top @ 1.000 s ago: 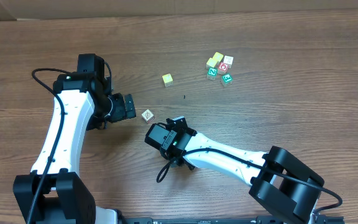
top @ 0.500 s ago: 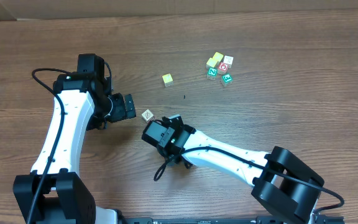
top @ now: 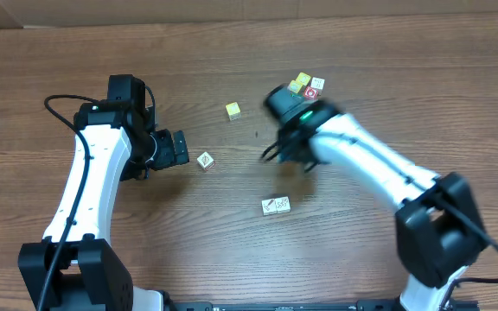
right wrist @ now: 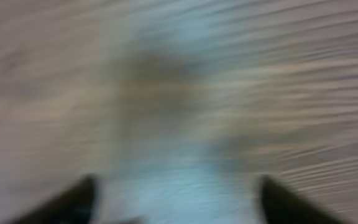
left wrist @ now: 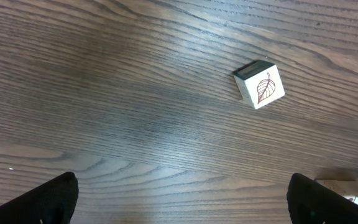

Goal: Flip 3 blocks
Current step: 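Lift the right gripper away and retract it to the upper right, then move the left gripper down over the leaf block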

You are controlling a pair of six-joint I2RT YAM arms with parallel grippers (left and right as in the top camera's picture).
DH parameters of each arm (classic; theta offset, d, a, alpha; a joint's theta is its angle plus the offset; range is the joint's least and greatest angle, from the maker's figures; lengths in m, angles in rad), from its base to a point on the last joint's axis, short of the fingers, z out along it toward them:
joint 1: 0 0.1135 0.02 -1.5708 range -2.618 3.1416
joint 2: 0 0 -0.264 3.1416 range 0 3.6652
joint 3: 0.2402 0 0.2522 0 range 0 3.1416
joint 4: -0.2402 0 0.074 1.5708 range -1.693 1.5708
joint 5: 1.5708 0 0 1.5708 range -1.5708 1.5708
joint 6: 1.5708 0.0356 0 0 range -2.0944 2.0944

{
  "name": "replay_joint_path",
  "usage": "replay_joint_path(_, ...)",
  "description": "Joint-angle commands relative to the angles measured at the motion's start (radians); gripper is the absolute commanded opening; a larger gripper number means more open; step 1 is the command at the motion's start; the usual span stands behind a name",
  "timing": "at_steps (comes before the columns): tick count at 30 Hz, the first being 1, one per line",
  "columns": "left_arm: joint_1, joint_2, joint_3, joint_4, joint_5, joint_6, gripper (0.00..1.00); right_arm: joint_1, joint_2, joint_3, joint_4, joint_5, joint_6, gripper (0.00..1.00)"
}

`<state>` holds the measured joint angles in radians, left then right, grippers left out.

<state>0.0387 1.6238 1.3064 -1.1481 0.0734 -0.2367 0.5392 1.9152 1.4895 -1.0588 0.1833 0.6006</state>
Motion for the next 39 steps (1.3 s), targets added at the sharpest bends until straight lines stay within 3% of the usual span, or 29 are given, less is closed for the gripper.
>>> replay_joint_path(1,-0.006,0.007,0.021,0.001,-0.006,0.005,1.00,-0.137,-0.032,0.015,-0.026,0.006,-0.007,1.00)
replay_joint_path(12,-0.006,0.007,0.021,0.001,-0.006,0.005,1.00,-0.522,-0.032,0.015,-0.015,0.006,-0.006,1.00)
replay_joint_path(24,-0.006,0.007,0.021,0.056,-0.006,0.003,1.00,-0.639,-0.032,0.015,0.089,0.006,-0.006,1.00)
replay_joint_path(31,-0.009,0.008,0.020,0.103,0.303,-0.142,1.00,-0.639,-0.032,0.015,0.089,0.006,-0.006,1.00)
replay_joint_path(32,-0.014,0.008,0.020,0.108,0.330,-0.142,0.92,-0.639,-0.032,0.015,0.089,0.006,-0.006,1.00)
replay_joint_path(34,-0.042,0.008,0.017,0.127,0.330,-0.177,0.37,-0.639,-0.032,0.015,0.089,0.006,-0.006,1.00)
replay_joint_path(36,-0.079,0.010,0.012,0.134,0.280,-0.257,0.35,-0.639,-0.032,0.015,0.089,0.006,-0.006,1.00)
replay_joint_path(39,-0.209,0.034,0.011,0.129,0.088,-0.389,0.38,-0.639,-0.032,0.015,0.089,0.006,-0.006,1.00)
